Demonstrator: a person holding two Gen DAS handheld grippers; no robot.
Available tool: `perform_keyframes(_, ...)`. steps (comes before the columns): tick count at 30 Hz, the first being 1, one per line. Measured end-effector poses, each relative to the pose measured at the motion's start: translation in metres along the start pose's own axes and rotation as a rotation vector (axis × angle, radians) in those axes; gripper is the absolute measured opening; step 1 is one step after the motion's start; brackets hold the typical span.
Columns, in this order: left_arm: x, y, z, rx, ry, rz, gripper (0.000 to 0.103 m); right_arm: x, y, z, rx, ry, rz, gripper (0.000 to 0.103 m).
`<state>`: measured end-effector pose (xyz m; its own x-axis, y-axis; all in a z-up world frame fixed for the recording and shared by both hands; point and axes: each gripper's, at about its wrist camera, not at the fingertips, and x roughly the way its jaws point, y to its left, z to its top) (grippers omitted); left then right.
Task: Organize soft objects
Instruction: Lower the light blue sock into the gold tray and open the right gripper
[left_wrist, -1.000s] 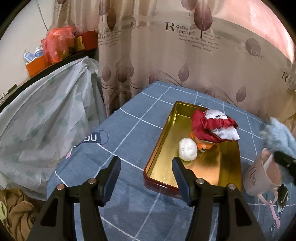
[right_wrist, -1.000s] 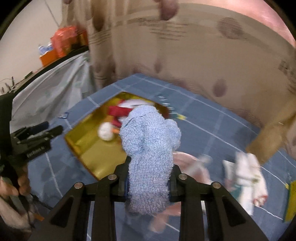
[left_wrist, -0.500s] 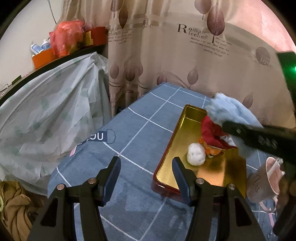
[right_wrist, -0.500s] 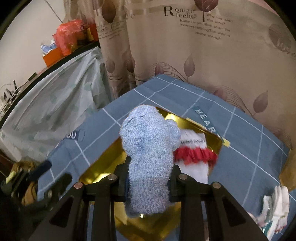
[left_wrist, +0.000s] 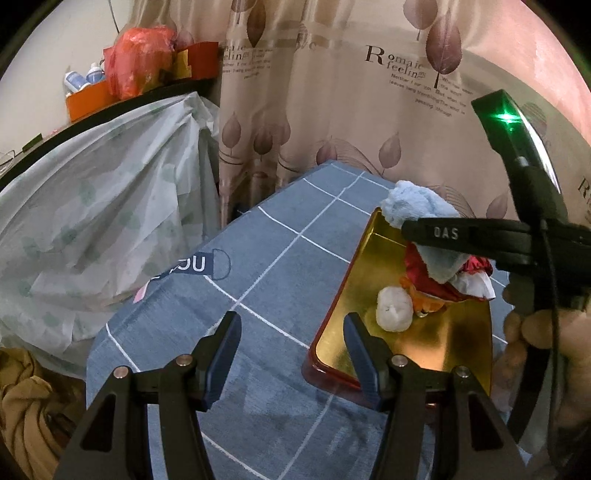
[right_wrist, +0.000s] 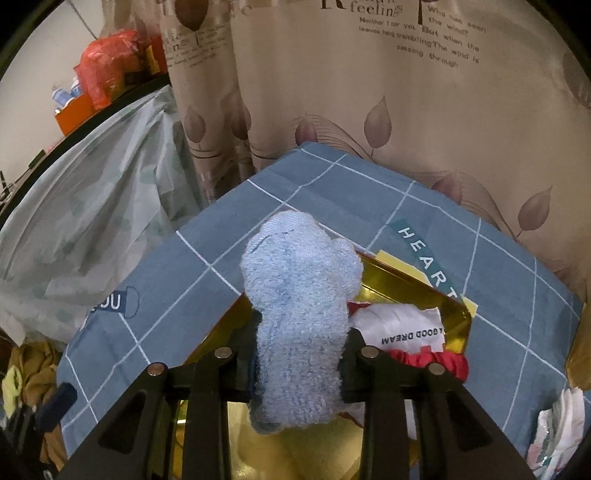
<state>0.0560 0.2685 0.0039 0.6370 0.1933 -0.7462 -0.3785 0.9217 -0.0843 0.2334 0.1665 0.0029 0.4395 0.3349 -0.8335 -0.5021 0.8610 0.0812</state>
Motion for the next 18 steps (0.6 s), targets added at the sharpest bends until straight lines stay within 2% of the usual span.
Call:
perform_keyframes(1,0.0,0.0,0.0,0.002,0.001,0.001,0.059,0.0,0.0,0.0,0.006,-0.004,-0.004,0.037)
perform_keyframes(2,0.0,0.0,0.0,-0.001,0.004,0.004,0.059,0.0,-0.001,0.0,0.014,-0.008,0.002,0.046)
perform_keyframes(5,0.0,-0.002,-0.001,0.005,0.003,0.006,0.059,-0.008,-0.003,-0.003,0.027,-0.036,0.023,0.058)
perform_keyframes(13,-0.002,-0.004,-0.003,0.02,-0.001,0.007,0.059,-0.048,-0.012,-0.018,0.03,-0.059,0.051,0.059)
perform_keyframes(18,-0.003,-0.007,-0.003,0.034,-0.006,0.014,0.059,-0.088,-0.038,-0.04,0.038,-0.085,0.042,0.059)
